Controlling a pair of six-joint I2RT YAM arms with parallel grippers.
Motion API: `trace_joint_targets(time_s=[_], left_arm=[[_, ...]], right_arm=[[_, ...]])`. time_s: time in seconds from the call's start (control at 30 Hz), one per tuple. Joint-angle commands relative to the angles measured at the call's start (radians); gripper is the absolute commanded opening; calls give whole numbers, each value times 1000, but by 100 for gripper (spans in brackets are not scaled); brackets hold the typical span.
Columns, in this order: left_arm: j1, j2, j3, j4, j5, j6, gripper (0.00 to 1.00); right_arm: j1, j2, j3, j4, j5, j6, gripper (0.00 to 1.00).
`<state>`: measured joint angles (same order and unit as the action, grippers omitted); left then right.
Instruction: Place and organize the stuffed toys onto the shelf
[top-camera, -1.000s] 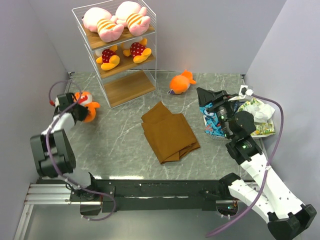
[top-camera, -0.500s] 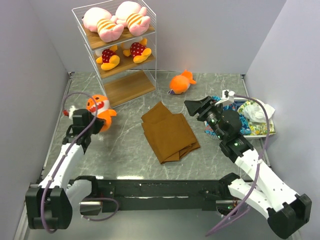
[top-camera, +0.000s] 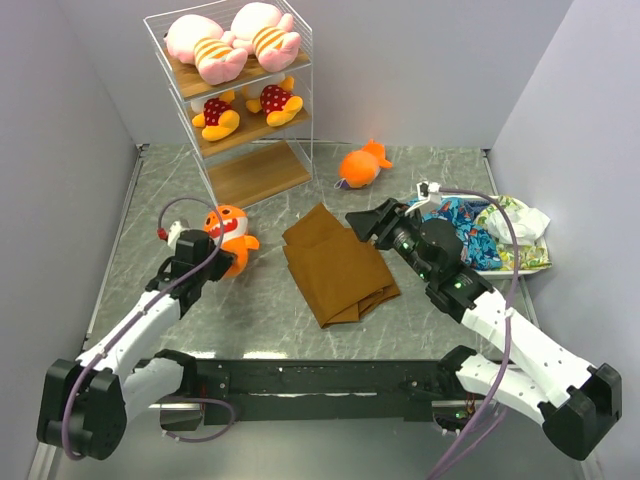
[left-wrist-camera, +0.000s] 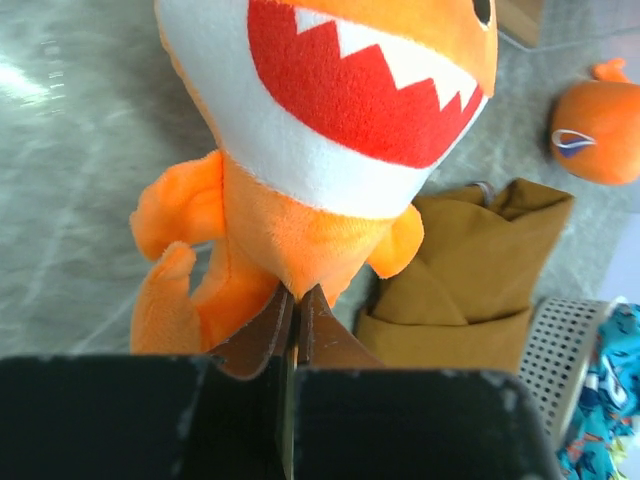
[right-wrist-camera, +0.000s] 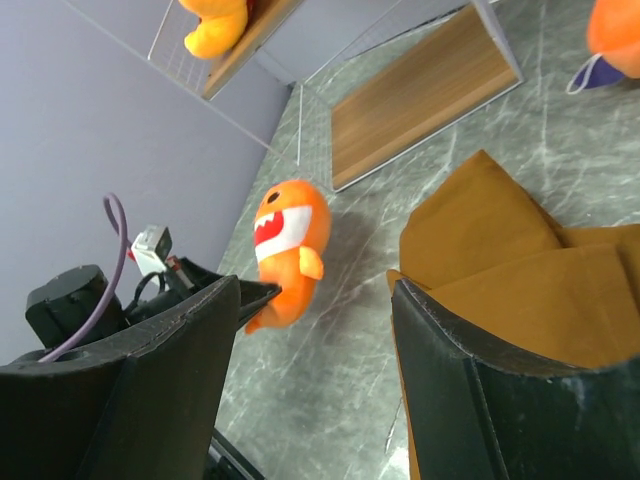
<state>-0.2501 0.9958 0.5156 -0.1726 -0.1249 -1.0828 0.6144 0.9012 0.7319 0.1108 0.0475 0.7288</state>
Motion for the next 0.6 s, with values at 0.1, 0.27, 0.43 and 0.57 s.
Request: trace_joint_targets(time_s=[0.1, 0.27, 0.43, 0.57], left_arm=[[-54, 93, 81, 165, -58, 29, 1], [-74, 236, 188, 245, -94, 102, 1], [-112, 397, 329, 251, -200, 161, 1], [-115, 507, 418, 291, -234, 161, 1]], right_arm=[[34, 25, 52, 27, 38, -29, 69], [34, 18, 54, 26, 43, -40, 69], [33, -4, 57, 29, 49, -63, 70], [33, -28, 52, 50, 45, -89, 70]])
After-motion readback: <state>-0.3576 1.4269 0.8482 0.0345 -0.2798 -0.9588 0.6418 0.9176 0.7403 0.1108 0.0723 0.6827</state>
